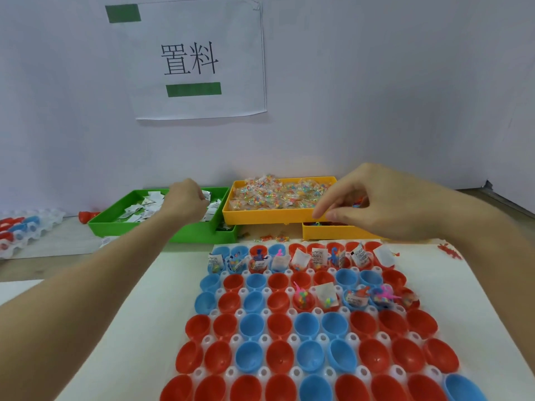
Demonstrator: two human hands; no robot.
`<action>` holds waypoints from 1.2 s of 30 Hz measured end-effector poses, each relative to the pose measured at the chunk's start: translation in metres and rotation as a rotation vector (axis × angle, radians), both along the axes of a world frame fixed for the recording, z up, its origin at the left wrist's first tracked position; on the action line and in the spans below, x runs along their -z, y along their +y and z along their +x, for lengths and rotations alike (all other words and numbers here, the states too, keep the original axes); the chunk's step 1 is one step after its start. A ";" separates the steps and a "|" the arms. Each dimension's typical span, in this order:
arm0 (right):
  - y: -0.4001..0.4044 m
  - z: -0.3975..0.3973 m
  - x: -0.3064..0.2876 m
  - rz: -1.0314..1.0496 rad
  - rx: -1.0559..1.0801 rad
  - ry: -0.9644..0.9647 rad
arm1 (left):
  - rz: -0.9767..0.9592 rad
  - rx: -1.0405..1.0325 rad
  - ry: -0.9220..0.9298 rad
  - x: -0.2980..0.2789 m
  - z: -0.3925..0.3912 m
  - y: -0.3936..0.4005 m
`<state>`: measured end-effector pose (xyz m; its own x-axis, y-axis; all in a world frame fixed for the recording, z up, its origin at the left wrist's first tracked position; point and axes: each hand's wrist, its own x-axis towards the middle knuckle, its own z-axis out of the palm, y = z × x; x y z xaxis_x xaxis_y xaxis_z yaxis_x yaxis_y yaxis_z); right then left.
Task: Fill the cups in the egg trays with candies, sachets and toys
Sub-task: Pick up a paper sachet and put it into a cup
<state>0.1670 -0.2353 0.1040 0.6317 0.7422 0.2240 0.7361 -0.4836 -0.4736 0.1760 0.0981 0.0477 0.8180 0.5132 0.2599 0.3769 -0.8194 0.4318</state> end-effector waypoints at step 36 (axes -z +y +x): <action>0.030 -0.017 0.008 0.408 0.121 0.748 | -0.474 0.670 -0.352 -0.045 -0.091 -0.127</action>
<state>0.1500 -0.2054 0.0965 0.7893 0.6121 -0.0488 0.1150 -0.2254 -0.9674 0.0847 -0.0288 0.0922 0.8979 0.0736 0.4341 -0.3349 -0.5258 0.7819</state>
